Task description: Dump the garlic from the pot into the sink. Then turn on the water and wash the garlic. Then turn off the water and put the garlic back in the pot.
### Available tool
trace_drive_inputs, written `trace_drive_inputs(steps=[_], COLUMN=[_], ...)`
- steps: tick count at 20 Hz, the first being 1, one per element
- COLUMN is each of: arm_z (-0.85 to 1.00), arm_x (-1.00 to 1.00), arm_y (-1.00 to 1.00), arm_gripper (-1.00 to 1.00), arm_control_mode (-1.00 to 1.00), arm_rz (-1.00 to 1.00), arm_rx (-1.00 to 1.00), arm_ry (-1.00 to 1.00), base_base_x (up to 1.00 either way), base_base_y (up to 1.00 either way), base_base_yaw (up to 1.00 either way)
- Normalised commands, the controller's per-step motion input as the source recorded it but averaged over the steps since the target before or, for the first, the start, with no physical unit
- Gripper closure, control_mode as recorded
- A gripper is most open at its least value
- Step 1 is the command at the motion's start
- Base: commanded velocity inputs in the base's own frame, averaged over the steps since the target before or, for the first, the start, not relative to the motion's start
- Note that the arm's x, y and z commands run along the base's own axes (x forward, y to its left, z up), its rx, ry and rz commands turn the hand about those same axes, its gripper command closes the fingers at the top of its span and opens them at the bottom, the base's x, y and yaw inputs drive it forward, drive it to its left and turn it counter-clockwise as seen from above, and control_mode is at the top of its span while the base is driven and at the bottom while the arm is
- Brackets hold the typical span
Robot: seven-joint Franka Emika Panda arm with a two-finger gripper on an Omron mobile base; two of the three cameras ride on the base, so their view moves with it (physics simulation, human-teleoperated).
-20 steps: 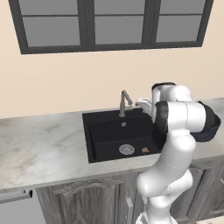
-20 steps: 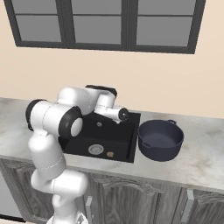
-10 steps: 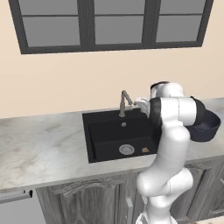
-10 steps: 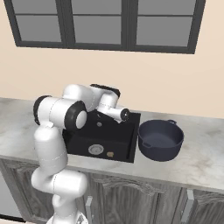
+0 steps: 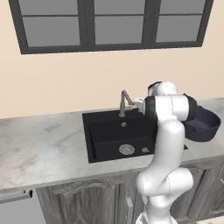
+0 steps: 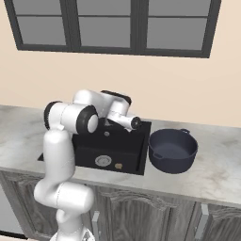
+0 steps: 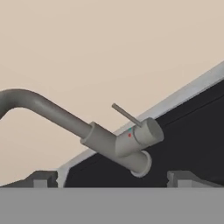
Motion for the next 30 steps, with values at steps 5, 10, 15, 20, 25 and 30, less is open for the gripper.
trace_drive_inputs(steps=[5,10,15,20,25,30], arm_z=[-0.12,-0.08,-0.09,-0.11,-0.09,-0.04], arm_x=[0.28,0.25,0.21,0.22,0.20,0.21], arm_y=[-0.05,-0.04,0.00,0.00,0.00,0.00], arm_gripper=[-1.00,-1.00,-1.00,-1.00,-1.00,-1.00], arm_control_mode=[-1.00,-1.00,-1.00,-1.00,-1.00,-1.00], arm_rz=[0.00,0.00,0.00,0.00,0.00,0.00], arm_rx=[0.00,0.00,0.00,0.00,0.00,0.00], arm_ry=[0.00,0.00,-0.01,0.00,0.00,0.00], base_base_x=[0.00,0.00,0.00,0.00,0.00,0.00], base_base_y=[0.00,0.00,0.00,0.00,0.00,0.00], base_base_yaw=[0.00,0.00,0.00,0.00,0.00,0.00])
